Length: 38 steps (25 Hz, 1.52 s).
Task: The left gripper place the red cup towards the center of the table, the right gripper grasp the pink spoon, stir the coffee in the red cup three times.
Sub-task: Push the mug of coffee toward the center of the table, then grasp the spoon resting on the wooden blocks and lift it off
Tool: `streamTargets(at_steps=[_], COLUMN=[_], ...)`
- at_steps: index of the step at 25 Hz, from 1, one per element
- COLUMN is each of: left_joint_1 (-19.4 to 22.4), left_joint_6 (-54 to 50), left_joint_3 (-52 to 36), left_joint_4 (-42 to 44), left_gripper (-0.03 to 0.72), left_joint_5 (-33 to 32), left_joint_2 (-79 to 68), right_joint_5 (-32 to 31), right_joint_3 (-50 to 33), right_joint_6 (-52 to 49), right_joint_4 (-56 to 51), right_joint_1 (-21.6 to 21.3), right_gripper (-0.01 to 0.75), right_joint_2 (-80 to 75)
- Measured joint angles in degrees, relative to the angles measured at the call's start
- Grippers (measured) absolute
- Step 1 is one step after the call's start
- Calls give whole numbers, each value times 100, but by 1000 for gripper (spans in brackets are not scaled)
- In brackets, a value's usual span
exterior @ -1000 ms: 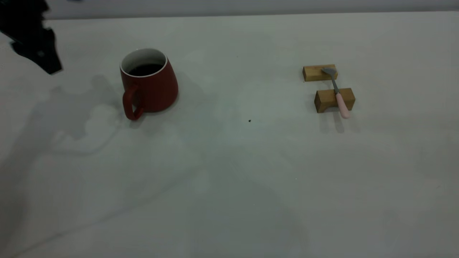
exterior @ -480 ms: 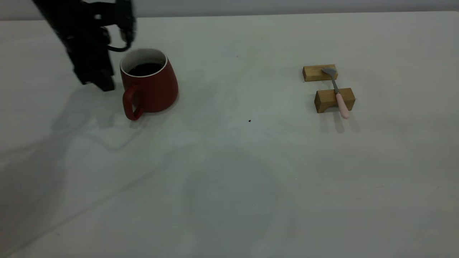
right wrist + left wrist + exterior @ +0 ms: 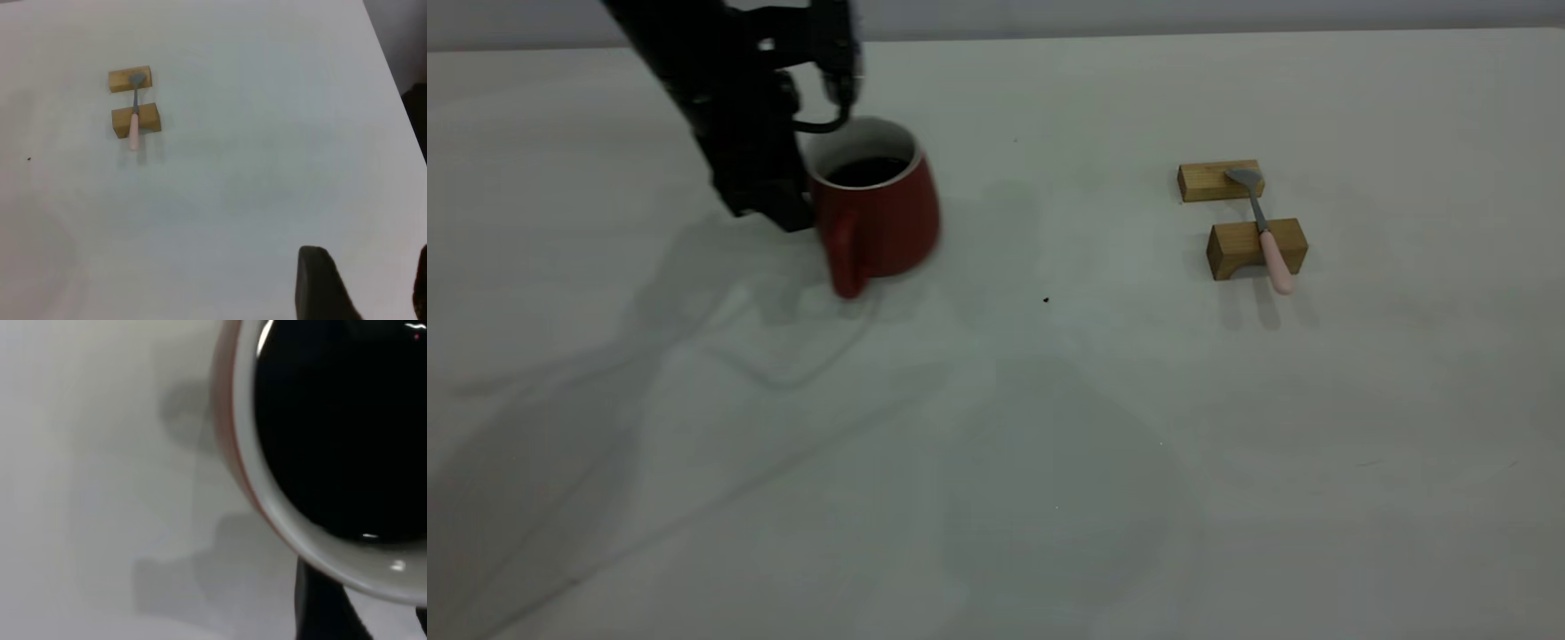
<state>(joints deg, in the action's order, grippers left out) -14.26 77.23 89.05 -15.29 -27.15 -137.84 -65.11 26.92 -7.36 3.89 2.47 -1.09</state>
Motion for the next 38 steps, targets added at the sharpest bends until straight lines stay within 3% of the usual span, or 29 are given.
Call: streamTargets(at_steps=[9, 14, 18, 24, 31, 38], left_joint_1=[-664, -658, -491, -295, -295, -295], left_joint_6=[5, -259, -1076, -3603, -6217, -7606], left_joint_3=[0, 7, 7, 7, 7, -352], left_joint_4=[-528, -466, 233, 1529, 2182, 2237], left_gripper=[407, 407, 407, 407, 407, 407], left_joint_5=[558, 370, -359, -1578, -3953, -3976], left_joint_2=[-39, -7, 502, 2207, 4552, 6416], right_joint_5=[0, 0, 0, 0, 0, 0], right_joint_3=[0, 0, 0, 0, 0, 0], right_joint_6=[0, 0, 0, 0, 0, 0], right_joint_4=[0, 0, 0, 0, 0, -4], right_joint_1=[0, 0, 0, 0, 0, 0], right_gripper=[379, 379, 379, 379, 379, 379], right_joint_2=[0, 0, 0, 0, 0, 0])
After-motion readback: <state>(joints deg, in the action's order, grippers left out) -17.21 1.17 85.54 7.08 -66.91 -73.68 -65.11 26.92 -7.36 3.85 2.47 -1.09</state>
